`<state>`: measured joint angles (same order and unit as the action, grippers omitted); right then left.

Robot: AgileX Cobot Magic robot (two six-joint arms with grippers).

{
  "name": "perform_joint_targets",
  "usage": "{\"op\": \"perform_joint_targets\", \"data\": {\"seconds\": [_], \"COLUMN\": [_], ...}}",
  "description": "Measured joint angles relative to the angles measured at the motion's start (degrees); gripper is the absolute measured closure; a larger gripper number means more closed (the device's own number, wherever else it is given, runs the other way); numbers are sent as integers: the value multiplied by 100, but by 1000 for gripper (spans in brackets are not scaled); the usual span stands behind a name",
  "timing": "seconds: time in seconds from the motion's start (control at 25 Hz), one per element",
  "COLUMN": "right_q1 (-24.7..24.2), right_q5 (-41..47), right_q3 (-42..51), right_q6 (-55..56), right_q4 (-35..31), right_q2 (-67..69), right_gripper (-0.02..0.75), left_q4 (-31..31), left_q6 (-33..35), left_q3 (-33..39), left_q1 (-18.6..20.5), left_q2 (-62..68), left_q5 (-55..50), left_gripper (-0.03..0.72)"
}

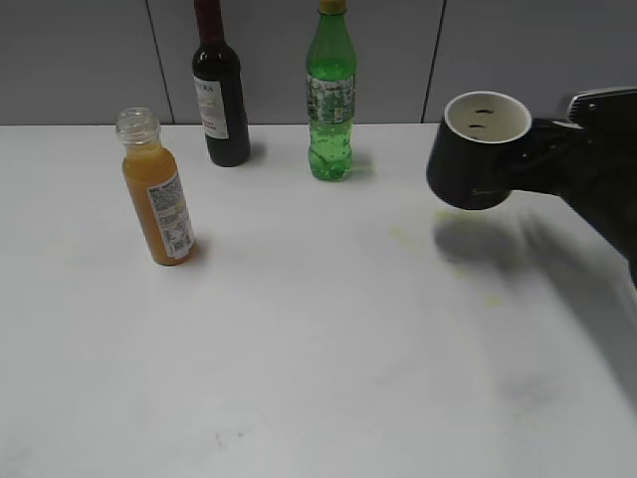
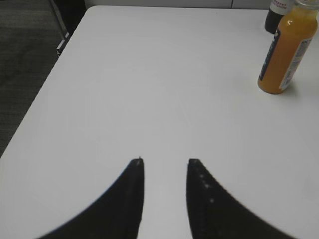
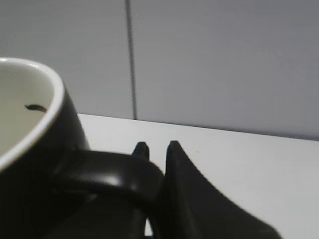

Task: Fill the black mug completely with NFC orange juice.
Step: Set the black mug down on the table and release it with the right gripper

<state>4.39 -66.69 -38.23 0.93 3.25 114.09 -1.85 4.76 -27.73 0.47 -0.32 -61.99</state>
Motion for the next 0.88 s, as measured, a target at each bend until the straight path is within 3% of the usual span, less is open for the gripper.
{"op": "perform_joint_targets", "data": {"seconds": [0.32,0.52,0.68,0.88], "right_q1": [1996,2988,3419,3542], "right_q5": [1,1,-17,13], "right_q3": [110,110,110,100], "right_q6": [-446,-988,-1118,-1090], "right_q4": [-1225,-1962,-2563,-2850], "right_q2": [-156,-156,70,610], "right_gripper": [673,673,673,674], "left_q4": [0,0,0,0], "left_q6": [0,0,0,0], "left_q3": [0,0,0,0], "left_q1": [0,0,0,0], "left_q2": [0,0,0,0], "left_q5": [0,0,0,0], "left_gripper": [454,454,454,454]}}
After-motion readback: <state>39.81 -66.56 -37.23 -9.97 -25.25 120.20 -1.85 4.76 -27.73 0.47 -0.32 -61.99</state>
